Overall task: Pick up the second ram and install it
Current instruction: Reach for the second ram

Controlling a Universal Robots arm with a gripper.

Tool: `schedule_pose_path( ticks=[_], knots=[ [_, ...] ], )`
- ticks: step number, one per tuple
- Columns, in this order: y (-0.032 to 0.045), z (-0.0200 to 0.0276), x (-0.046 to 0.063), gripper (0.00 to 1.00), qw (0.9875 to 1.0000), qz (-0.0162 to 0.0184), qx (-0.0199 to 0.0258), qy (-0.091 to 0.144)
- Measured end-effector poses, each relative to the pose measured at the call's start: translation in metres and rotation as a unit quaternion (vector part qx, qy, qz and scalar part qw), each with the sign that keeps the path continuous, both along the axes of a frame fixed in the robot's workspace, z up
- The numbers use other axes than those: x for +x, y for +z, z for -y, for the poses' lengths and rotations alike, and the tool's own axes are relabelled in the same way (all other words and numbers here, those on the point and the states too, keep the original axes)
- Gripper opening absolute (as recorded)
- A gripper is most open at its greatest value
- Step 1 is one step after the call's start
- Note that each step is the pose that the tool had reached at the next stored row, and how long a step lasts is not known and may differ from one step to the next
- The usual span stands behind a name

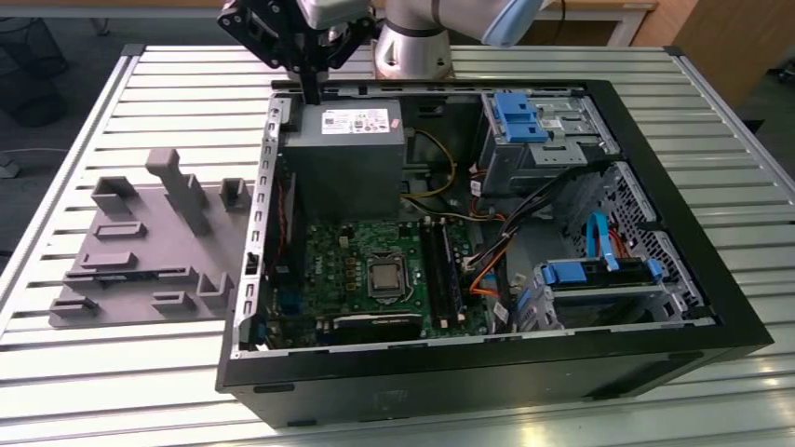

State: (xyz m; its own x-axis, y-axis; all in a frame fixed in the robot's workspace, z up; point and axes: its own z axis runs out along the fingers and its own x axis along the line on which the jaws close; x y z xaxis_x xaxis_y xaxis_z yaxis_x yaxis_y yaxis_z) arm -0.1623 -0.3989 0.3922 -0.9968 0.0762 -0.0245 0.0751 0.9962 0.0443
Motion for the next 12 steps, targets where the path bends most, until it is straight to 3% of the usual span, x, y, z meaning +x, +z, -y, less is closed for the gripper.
schedule_pose_path(
  ticks=[12],
  knots=[
    [-0.0005,0.0000,-0.0084,0.11,1.0000,0.0000,0.0000,0.000]
  ],
)
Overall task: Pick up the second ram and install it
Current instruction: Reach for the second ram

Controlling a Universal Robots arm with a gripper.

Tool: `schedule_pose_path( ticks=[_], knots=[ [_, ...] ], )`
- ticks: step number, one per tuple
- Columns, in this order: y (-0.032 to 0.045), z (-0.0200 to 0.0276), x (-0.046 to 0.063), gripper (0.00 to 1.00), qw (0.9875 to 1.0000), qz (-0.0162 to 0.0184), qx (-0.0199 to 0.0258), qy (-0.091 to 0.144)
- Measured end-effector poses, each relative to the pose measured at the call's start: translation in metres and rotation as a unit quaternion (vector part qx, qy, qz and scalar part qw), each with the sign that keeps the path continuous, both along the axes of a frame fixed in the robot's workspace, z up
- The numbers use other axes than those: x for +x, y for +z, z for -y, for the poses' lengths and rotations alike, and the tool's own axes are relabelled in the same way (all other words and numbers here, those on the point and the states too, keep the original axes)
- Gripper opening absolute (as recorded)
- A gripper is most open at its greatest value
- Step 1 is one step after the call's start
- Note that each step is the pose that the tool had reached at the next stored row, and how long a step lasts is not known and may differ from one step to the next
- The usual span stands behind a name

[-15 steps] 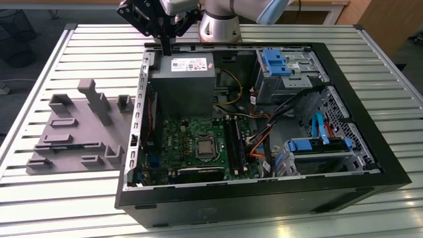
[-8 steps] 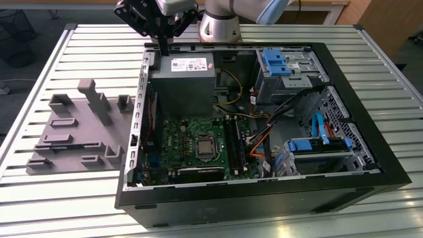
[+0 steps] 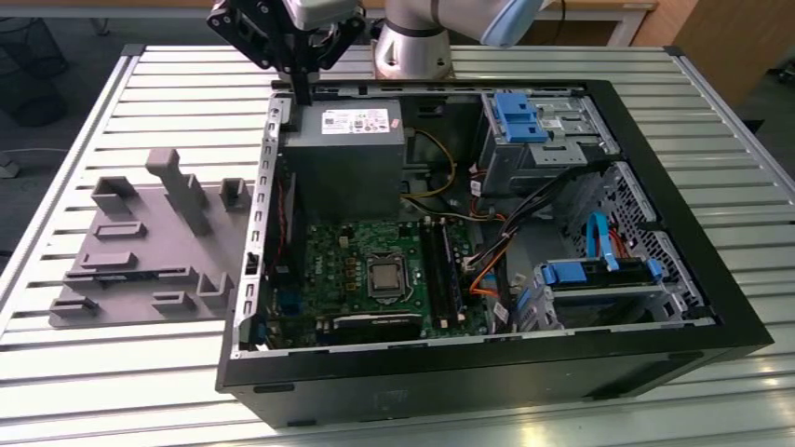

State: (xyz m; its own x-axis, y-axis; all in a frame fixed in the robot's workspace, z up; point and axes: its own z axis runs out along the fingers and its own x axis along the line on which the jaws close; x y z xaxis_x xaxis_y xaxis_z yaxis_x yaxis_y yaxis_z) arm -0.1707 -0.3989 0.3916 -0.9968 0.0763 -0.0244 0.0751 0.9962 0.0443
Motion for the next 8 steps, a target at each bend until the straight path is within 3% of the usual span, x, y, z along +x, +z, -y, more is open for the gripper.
schedule_pose_path(
  ticks=[8],
  knots=[
    [-0.0004,0.0000,-0.0057,0.11,1.0000,0.0000,0.0000,0.000]
  ],
)
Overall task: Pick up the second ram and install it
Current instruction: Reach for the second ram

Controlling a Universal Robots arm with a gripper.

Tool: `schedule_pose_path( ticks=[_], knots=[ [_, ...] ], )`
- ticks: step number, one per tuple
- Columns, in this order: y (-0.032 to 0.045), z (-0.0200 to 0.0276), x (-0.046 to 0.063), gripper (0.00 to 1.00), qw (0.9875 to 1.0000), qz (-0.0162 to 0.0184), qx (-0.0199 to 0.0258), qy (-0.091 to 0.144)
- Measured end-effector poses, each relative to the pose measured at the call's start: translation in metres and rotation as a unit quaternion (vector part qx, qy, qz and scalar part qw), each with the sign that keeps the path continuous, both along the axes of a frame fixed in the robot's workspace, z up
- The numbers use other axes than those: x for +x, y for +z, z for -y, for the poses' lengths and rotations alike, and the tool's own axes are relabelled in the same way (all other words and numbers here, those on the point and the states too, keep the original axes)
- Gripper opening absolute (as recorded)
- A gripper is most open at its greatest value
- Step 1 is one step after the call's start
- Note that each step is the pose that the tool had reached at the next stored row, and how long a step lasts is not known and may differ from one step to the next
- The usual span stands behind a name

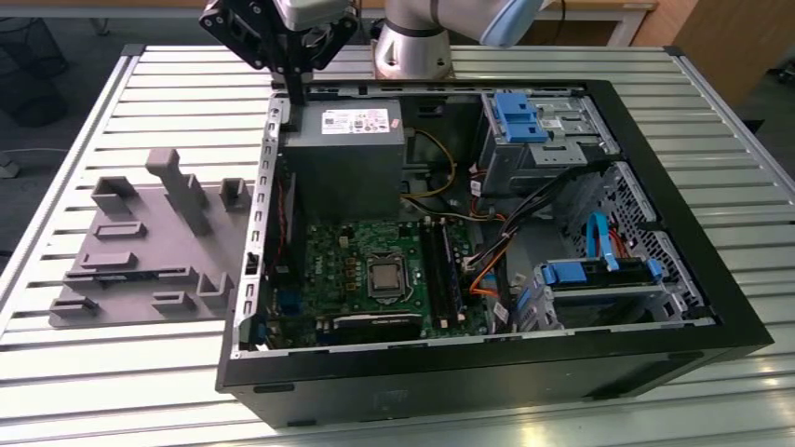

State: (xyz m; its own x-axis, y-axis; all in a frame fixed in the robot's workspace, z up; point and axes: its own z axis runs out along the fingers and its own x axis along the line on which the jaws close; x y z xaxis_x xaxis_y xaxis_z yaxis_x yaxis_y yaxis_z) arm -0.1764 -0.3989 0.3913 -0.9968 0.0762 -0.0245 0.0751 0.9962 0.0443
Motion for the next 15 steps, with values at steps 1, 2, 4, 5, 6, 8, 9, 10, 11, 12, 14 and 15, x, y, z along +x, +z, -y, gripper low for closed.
schedule_pose_path(
  ticks=[1,2,4,5,6,8,9,10,11,12,14,15],
  knots=[
    [0.0000,0.0000,-0.0007,0.11,1.0000,0.0000,0.0000,0.000],
    [-0.0001,0.0000,-0.0015,0.11,1.0000,0.0000,0.0000,0.000],
    [-0.0002,0.0000,-0.0029,0.11,1.0000,0.0000,0.0000,0.000],
    [-0.0003,0.0000,-0.0035,0.11,1.0000,0.0000,0.0000,0.000],
    [-0.0003,0.0000,-0.0041,0.11,1.0000,0.0000,0.0000,0.000],
    [-0.0004,0.0000,-0.0053,0.11,1.0000,0.0000,0.0000,0.000],
    [-0.0005,0.0000,-0.0059,0.11,1.0000,0.0000,0.0000,0.000],
    [-0.0005,0.0000,-0.0066,0.11,1.0000,0.0000,0.0000,0.000],
    [-0.0006,0.0000,-0.0072,0.11,1.0000,0.0000,0.0000,0.000],
    [-0.0007,0.0000,-0.0079,0.11,1.0000,0.0000,0.0000,0.000],
    [-0.0008,0.0000,-0.0091,0.11,1.0000,0.0000,0.0000,0.000],
    [-0.0009,0.0000,-0.0096,0.11,1.0000,0.0000,0.0000,0.000]
  ],
)
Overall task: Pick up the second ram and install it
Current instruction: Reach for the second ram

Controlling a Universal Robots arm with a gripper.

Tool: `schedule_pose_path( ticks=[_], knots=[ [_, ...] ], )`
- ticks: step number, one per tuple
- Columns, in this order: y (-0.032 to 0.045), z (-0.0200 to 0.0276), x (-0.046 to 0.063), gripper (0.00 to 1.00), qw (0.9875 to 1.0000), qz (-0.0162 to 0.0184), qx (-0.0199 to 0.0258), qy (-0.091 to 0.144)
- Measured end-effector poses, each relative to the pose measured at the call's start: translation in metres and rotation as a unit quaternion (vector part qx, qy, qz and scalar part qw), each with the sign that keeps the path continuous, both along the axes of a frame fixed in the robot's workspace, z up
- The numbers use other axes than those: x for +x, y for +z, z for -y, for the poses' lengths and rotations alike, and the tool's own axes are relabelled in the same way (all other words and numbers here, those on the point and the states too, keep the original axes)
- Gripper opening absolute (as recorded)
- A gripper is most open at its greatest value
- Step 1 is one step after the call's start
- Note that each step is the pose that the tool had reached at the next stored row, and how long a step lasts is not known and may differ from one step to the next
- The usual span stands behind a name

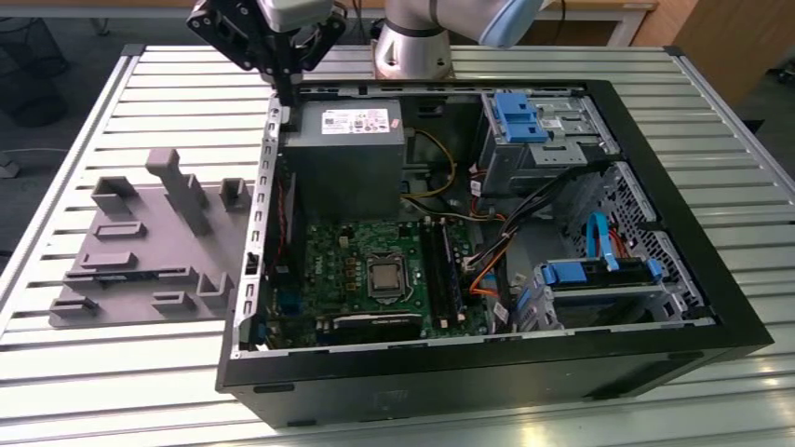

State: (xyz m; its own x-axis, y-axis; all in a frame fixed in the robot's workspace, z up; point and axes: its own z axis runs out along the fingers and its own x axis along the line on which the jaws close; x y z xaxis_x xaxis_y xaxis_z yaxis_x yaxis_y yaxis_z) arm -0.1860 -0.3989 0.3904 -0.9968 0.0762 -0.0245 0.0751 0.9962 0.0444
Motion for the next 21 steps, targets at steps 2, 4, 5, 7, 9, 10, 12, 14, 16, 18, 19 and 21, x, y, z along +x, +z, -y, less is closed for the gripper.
schedule_pose_path(
  ticks=[2,4,5,7,9,10,12,14,16,18,19,21],
  knots=[
    [-0.0001,0.0000,-0.001,0.11,1.0000,0.0000,0.0000,0.000],
    [-0.0002,0.0000,-0.002,0.11,1.0000,0.0000,0.0000,0.000],
    [-0.0003,0.0000,-0.003,0.11,1.0000,0.0000,0.0000,0.000],
    [-0.0004,0.0000,-0.004,0.11,1.0000,0.0000,0.0000,0.000],
    [-0.0005,0.0000,-0.005,0.11,1.0000,0.0000,0.0000,0.000],
    [-0.0006,0.0000,-0.006,0.11,1.0000,0.0000,0.0000,0.000],
    [-0.0007,0.0000,-0.007,0.11,1.0000,0.0000,0.0000,0.000],
    [-0.0009,0.0000,-0.008,0.11,1.0000,0.0000,0.0000,0.000],
    [-0.0010,0.0000,-0.009,0.11,1.0000,0.0000,0.0000,0.000],
    [-0.0011,0.0000,-0.010,0.11,1.0000,0.0000,0.0000,0.000],
    [-0.0012,0.0000,-0.011,0.11,1.0000,0.0000,0.0000,0.000],
    [-0.0013,0.0000,-0.012,0.11,1.0000,0.0000,0.0000,0.000]
  ],
)
